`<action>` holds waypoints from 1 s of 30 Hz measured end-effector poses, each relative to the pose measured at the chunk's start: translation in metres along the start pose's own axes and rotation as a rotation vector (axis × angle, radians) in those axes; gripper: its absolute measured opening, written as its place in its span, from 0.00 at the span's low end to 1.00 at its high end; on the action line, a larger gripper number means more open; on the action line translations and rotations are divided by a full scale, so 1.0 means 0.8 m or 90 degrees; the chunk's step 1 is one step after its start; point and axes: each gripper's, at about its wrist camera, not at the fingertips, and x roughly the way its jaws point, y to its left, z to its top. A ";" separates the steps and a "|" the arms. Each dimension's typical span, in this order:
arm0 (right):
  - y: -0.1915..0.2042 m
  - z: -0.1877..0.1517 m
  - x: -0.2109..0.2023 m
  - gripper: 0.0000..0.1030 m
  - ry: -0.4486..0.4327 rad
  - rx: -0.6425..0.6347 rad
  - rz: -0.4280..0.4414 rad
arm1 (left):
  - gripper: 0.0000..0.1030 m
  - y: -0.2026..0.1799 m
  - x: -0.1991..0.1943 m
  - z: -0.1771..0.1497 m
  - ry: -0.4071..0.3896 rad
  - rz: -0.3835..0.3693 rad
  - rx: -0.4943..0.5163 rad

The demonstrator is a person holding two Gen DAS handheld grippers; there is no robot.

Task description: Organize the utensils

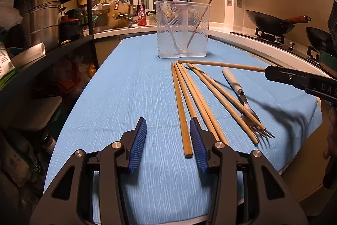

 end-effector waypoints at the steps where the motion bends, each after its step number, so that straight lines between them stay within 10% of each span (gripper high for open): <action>1: 0.000 0.000 0.000 0.06 -0.001 0.000 0.000 | 0.32 -0.001 0.002 0.001 -0.002 -0.006 0.002; 5: 0.001 0.001 -0.002 0.06 -0.003 -0.002 0.000 | 0.07 -0.005 0.009 0.004 -0.005 -0.027 0.016; 30: 0.011 0.069 -0.030 0.06 -0.073 -0.025 -0.007 | 0.06 0.001 -0.059 0.125 -0.101 -0.053 0.030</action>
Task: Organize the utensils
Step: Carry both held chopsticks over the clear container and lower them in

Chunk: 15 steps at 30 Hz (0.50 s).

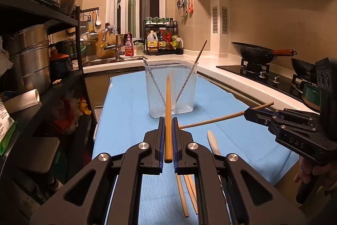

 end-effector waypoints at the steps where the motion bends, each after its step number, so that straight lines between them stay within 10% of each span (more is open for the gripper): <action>1: 0.000 0.000 0.000 0.06 0.001 0.000 0.001 | 0.06 -0.001 -0.001 0.001 -0.004 0.001 0.003; 15: -0.004 0.036 0.002 0.06 -0.027 -0.003 -0.007 | 0.06 0.005 0.001 0.036 -0.028 -0.008 -0.005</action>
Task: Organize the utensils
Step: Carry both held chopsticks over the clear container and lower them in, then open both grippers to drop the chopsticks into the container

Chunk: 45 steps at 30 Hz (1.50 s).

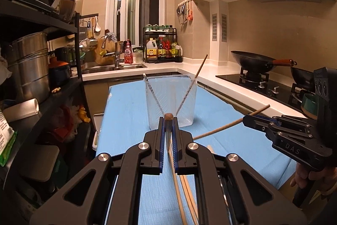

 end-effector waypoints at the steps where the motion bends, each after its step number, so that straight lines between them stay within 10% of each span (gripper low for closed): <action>1: -0.001 0.006 0.000 0.06 -0.004 -0.003 0.000 | 0.06 0.001 0.001 0.005 -0.001 -0.001 0.000; 36: -0.013 0.262 0.015 0.06 -0.125 -0.040 -0.007 | 0.06 0.026 0.067 0.251 0.042 -0.024 0.049; 45: -0.026 0.287 0.060 0.06 -0.126 -0.041 -0.040 | 0.06 0.027 0.117 0.262 0.068 -0.025 0.051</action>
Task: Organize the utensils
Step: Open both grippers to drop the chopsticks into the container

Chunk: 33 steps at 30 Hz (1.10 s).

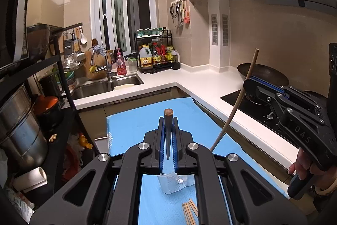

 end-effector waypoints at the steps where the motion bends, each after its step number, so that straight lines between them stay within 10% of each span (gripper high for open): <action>1: -0.002 -0.002 0.007 0.06 0.001 -0.001 -0.005 | 0.06 0.000 0.006 0.000 0.005 -0.002 -0.002; 23: -0.016 -0.107 0.084 0.06 0.105 0.034 -0.016 | 0.06 0.008 0.111 -0.066 0.118 -0.005 -0.019; 25: -0.016 -0.115 0.086 0.16 0.117 0.042 -0.014 | 0.19 0.011 0.113 -0.073 0.116 0.010 -0.025; 27: -0.015 -0.122 0.084 0.44 0.127 0.046 -0.016 | 0.75 0.015 0.109 -0.077 0.109 0.038 -0.030; 33: -0.013 -0.135 0.060 0.72 0.136 0.064 -0.014 | 0.84 0.023 0.093 -0.093 0.102 0.074 -0.042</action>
